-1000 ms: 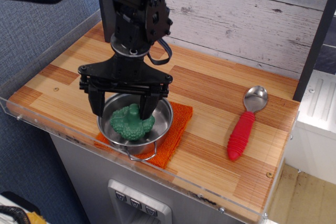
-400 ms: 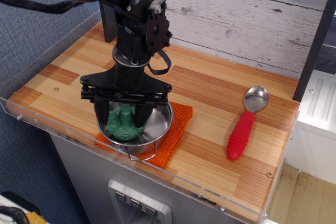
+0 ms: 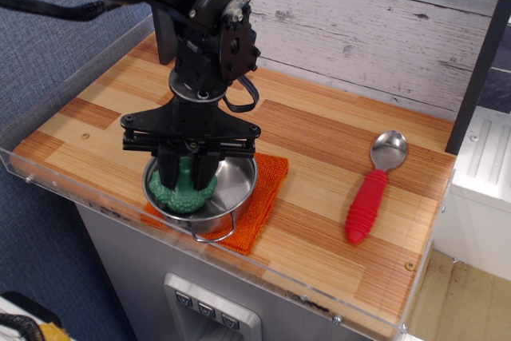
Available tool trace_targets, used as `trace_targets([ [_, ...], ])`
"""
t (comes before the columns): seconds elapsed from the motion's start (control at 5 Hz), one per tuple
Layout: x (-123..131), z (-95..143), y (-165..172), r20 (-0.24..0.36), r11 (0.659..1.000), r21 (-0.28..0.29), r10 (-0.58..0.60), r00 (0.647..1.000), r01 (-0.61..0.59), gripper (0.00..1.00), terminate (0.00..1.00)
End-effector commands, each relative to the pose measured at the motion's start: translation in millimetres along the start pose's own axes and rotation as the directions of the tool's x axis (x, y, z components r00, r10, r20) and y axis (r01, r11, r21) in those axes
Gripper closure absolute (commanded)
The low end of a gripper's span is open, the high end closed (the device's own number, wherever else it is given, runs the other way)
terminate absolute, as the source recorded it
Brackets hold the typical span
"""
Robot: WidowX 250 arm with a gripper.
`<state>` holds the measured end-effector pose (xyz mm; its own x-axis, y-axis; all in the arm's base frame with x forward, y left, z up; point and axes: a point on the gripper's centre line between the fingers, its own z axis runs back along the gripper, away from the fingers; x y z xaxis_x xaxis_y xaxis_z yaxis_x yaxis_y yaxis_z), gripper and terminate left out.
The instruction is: Move the green vegetable to the back center of the table up against the brick wall.
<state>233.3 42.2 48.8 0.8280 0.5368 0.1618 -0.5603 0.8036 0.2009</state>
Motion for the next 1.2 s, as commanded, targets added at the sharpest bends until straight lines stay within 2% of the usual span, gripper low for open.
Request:
trace_targets([
  [0.0,15.8,46.7,10.3,0.109,0.997,-0.046,0.071,0.992,-0.066,1.00,0.00],
  [0.2,29.0,74.6,10.3,0.159,0.990,-0.090,0.121,0.980,-0.108,1.00,0.00],
  [0.4,46.1,84.0,0.3,0.179,0.987,-0.131,0.116,0.977,-0.093,1.00,0.00],
  [0.6,74.0,78.2,-18.1,0.178,0.984,-0.167,0.094,0.980,-0.064,1.00,0.00],
  [0.8,98.7,66.6,-29.3,0.200,0.982,-0.181,0.097,0.975,-0.060,1.00,0.00],
  [1.0,120.5,47.2,-44.0,0.231,0.970,-0.235,0.113,0.966,-0.057,1.00,0.00],
])
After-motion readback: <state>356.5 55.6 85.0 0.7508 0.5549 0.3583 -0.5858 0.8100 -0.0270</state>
